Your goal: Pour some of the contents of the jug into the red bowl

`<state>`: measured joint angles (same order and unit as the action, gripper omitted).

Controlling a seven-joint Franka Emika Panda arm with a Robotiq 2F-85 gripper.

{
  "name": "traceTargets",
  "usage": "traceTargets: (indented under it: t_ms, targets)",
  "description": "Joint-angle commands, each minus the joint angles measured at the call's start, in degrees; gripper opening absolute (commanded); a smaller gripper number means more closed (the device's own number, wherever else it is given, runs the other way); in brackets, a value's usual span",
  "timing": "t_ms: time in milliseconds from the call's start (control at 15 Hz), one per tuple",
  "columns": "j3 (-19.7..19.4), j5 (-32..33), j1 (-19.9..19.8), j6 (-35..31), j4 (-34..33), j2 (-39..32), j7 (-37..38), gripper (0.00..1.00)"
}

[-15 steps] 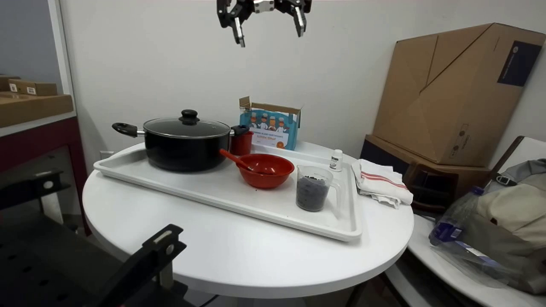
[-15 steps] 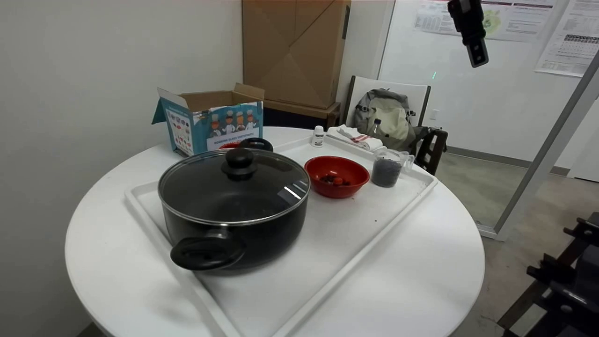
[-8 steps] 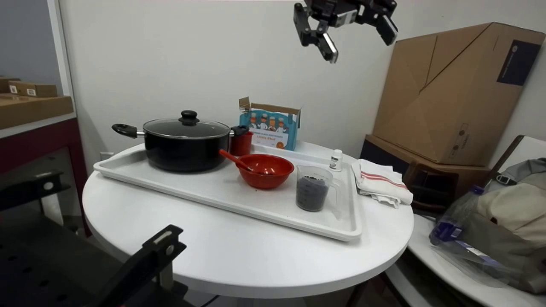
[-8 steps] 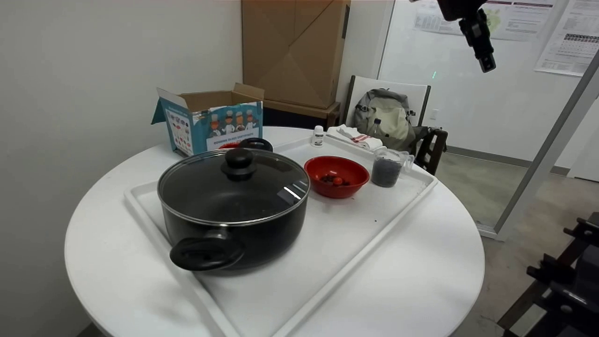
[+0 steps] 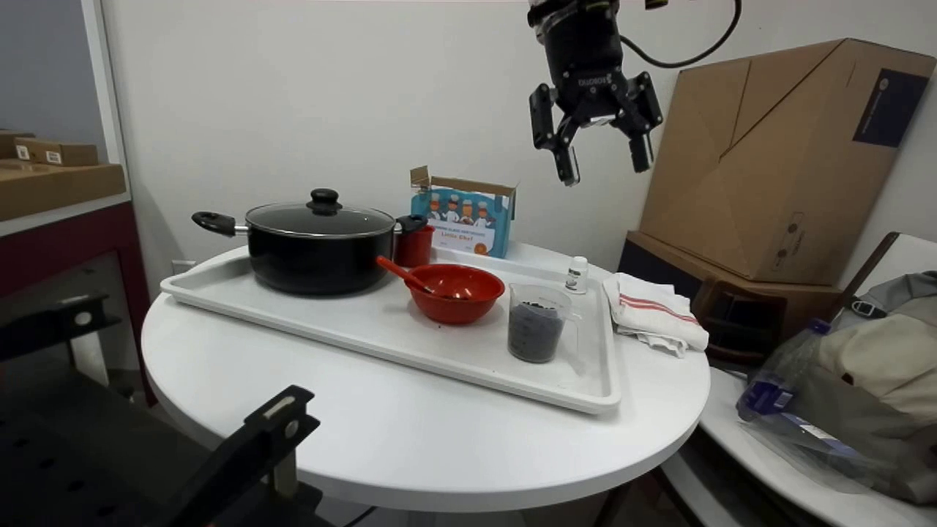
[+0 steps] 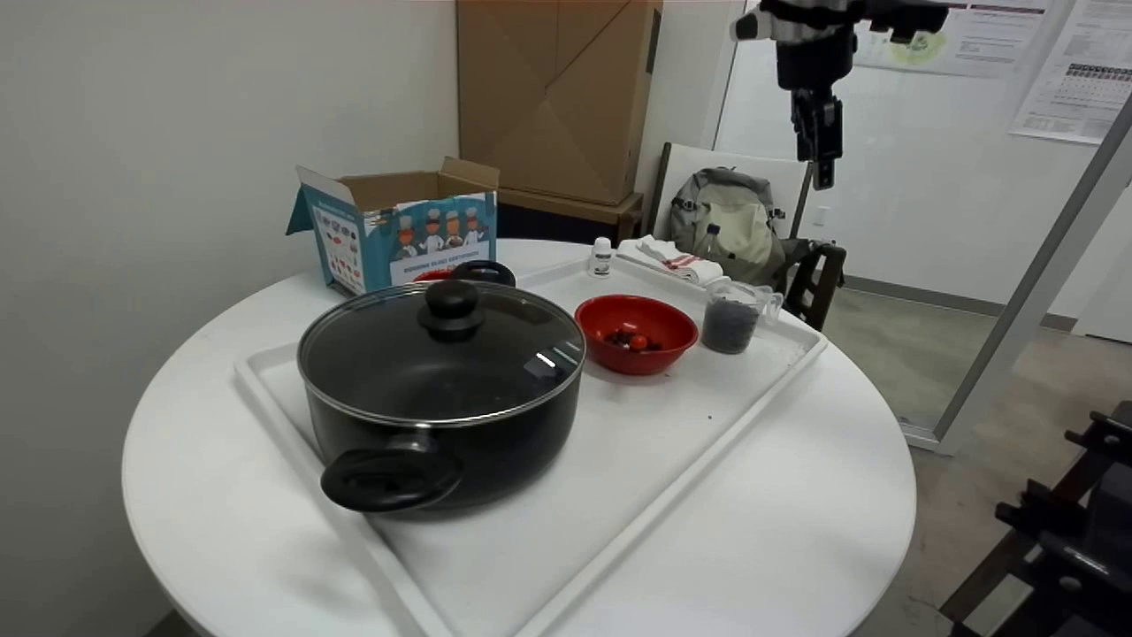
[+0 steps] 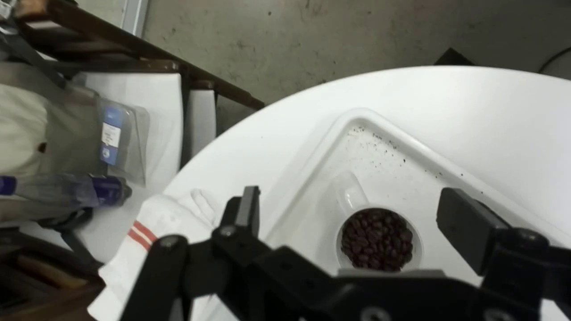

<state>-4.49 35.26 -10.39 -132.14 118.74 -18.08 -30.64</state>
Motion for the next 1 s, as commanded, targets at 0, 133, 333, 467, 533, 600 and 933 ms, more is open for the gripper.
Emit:
traceTargets:
  t_ms: [0, 133, 333, 467, 533, 600, 933]
  targets:
    - [1.46, -8.29, -2.79, -4.01, -3.0, -5.02, -12.16, 1.0]
    - [1.44, -10.82, -3.03, -2.97, -4.18, -7.11, -17.01, 1.0]
    - [0.95, -11.68, -2.62, -0.76, -6.52, -9.61, -21.72, 1.0]
    - [0.53, -10.68, -1.89, 0.41, -7.9, -10.9, -23.05, 1.0]
    - [0.43, -10.45, -1.64, 0.97, -8.54, -11.45, -23.62, 1.0]
    - [0.34, -10.1, -1.27, 1.53, -9.13, -12.12, -23.98, 1.0]
    - [0.04, -8.69, 0.44, 3.1, -10.44, -14.99, -24.13, 1.0]
